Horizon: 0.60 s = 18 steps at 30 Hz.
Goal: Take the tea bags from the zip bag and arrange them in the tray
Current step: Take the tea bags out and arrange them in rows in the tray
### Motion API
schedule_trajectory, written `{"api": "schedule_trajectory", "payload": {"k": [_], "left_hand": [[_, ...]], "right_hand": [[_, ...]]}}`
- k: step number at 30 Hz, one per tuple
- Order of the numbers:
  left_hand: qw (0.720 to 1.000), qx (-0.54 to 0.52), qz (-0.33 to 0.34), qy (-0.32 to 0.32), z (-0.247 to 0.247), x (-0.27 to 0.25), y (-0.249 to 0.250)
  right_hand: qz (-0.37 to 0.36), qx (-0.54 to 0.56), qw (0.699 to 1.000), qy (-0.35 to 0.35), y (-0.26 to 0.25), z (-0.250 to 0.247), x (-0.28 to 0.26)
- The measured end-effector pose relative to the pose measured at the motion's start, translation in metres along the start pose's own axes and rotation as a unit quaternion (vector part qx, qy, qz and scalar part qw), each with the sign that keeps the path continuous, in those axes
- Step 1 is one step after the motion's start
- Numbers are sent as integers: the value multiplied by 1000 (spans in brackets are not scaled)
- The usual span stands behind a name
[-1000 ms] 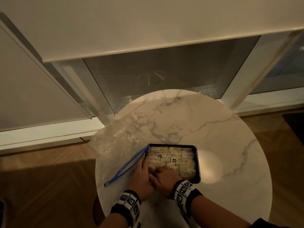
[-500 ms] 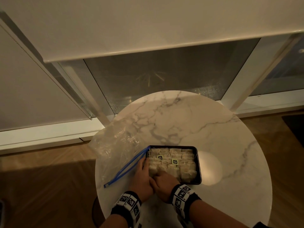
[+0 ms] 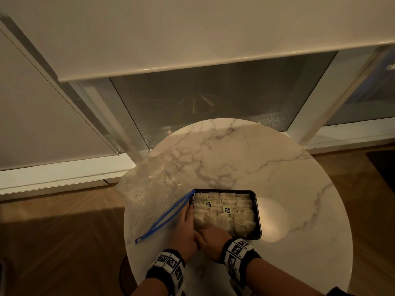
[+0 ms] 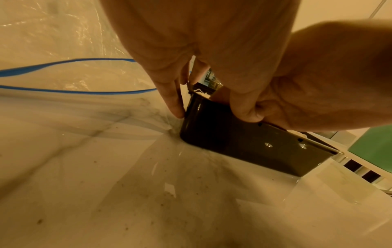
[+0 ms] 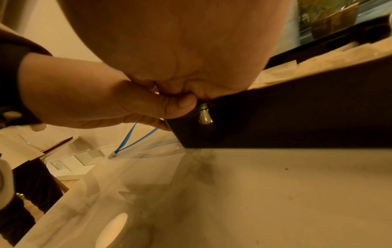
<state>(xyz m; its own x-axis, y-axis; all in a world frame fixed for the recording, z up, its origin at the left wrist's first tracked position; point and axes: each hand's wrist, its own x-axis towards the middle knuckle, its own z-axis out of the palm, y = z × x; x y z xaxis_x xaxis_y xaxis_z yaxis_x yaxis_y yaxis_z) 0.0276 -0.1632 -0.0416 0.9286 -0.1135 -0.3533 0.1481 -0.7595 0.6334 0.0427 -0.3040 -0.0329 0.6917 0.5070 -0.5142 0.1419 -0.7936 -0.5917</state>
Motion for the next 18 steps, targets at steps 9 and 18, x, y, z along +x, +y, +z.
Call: {"api": "schedule_trajectory", "payload": {"k": [9, 18], "left_hand": [[999, -22, -26, 13, 6, 1, 3], [999, -37, -37, 16, 9, 1, 3]], "right_hand": [[69, -97, 989, 87, 12, -9, -12], [80, -83, 991, 66, 18, -3, -21]]}}
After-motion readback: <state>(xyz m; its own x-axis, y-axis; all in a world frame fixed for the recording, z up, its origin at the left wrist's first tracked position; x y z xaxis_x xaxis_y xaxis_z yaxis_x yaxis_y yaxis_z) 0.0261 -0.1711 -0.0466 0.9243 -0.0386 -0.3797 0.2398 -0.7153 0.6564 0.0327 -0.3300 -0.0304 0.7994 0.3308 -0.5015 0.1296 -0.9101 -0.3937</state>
